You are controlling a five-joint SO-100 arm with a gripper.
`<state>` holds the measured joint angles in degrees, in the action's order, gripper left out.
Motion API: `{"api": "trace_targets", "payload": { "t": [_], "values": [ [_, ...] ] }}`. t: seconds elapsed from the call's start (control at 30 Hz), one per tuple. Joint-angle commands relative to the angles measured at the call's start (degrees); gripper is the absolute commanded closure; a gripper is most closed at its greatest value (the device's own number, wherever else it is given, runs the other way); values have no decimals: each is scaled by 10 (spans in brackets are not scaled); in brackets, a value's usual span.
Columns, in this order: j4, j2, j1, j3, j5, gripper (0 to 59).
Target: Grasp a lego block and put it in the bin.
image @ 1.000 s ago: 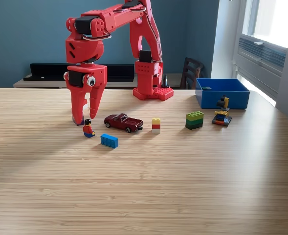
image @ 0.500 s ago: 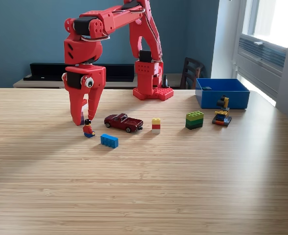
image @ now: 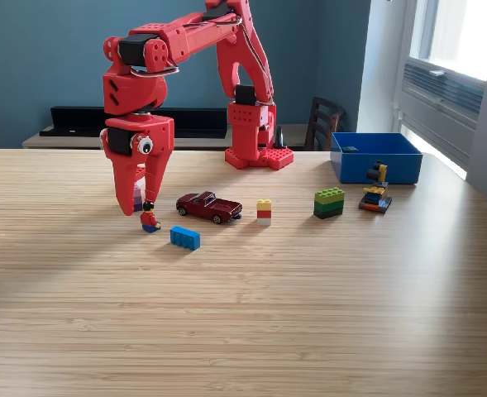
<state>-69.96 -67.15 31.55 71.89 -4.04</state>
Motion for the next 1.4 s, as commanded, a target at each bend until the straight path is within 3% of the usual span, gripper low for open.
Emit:
{"api": "trace_targets", "payload": {
  "t": [0.03,0.6,0.83,0.97,1.4],
  "values": [
    [0,-12,-2,-35,-2,446],
    [-14,33,-12,-54,4,455],
    [-14,33,-12,-55,-2,500],
    [-13,33,-11,-56,-5,585],
    [-25,24,1,-67,-6,585]
  ]
}}
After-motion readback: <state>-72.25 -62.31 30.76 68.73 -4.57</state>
